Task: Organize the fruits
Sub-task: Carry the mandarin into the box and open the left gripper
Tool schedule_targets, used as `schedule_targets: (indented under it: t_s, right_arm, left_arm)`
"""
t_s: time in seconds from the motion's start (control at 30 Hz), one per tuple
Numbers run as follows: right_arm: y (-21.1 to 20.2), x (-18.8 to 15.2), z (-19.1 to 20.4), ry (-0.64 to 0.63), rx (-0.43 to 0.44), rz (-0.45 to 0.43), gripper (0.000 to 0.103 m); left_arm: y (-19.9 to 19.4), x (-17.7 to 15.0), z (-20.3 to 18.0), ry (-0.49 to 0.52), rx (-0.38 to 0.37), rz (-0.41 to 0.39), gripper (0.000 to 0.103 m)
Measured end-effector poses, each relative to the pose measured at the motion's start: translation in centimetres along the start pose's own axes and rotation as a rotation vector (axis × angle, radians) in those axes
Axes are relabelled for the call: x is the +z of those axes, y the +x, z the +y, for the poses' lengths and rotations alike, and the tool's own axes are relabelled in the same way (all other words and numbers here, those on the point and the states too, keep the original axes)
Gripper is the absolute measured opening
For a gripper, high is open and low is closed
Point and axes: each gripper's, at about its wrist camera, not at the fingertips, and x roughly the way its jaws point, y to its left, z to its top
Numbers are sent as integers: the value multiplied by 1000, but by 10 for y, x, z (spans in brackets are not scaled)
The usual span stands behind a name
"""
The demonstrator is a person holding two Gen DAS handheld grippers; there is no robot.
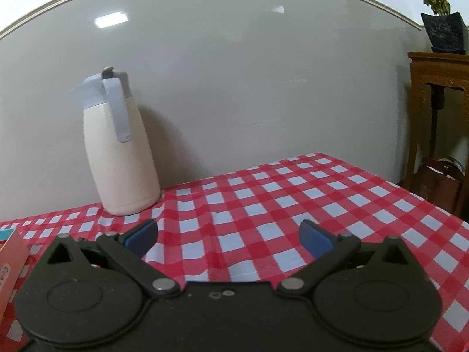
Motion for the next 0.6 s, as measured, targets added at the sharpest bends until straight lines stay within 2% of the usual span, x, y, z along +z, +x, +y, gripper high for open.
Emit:
schedule_targets:
  t_s: [0.43,0.6]
  right_arm:
    - [1,-3,35,-43,61,11,103]
    - [2,-5,47,-56,82,17,103]
  left_arm:
    - [6,-5,68,-104,138,71,40]
    - [12,-10,87,-142,156,111,40]
